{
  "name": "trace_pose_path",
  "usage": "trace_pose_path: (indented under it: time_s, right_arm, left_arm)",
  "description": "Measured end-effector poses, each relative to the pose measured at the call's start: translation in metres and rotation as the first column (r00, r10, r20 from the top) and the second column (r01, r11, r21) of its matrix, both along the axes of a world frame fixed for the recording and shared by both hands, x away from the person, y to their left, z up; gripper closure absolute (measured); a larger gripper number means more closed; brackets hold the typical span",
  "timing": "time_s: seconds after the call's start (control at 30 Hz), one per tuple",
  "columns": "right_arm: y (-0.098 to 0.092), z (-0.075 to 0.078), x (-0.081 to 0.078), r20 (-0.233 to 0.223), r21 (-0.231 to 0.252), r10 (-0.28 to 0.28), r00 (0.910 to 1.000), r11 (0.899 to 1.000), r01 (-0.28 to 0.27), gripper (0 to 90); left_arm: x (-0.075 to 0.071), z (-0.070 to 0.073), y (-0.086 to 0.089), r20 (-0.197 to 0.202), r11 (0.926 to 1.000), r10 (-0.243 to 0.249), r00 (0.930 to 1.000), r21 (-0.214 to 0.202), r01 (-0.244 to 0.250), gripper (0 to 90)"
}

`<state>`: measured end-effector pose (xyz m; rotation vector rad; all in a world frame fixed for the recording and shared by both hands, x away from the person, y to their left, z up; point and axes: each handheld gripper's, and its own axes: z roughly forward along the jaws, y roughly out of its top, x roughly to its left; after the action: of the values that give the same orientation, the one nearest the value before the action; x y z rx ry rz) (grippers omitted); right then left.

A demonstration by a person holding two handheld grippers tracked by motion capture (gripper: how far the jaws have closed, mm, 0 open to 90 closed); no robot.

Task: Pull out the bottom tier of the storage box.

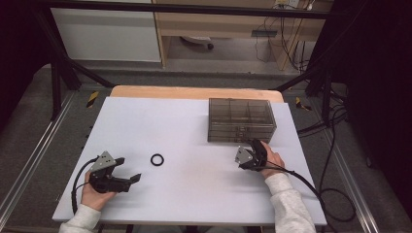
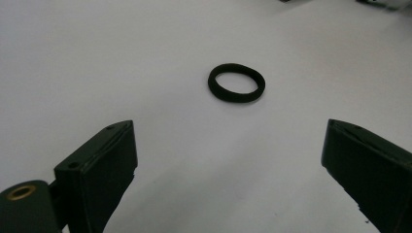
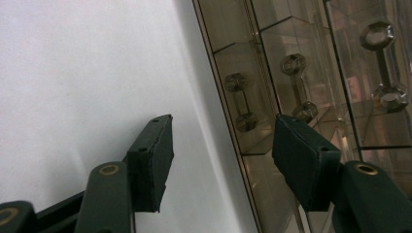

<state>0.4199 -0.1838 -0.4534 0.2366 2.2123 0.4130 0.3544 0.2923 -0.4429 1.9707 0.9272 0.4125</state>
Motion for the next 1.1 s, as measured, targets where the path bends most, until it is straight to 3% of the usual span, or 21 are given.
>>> trace_pose_path:
  time_s: [0.9,1.1]
  right_arm:
    - [0.0042,-0.009,0.0032,0.095,-0.08,0.036,0.9948,0.996,-0.029,50.8]
    - [0.0042,-0.0104,0.0046,0.098,-0.08,0.032,0.9947,0.997,-0.024,52.6]
  left_arm:
    - [-0.0001,-0.0004,-0.0009,-0.002,1.0,-0.003,1.0,0.001,0.003,6.1]
    - [-0.0002,-0.0003,-0.0009,-0.001,1.0,-0.003,1.0,0.001,0.003,6.2]
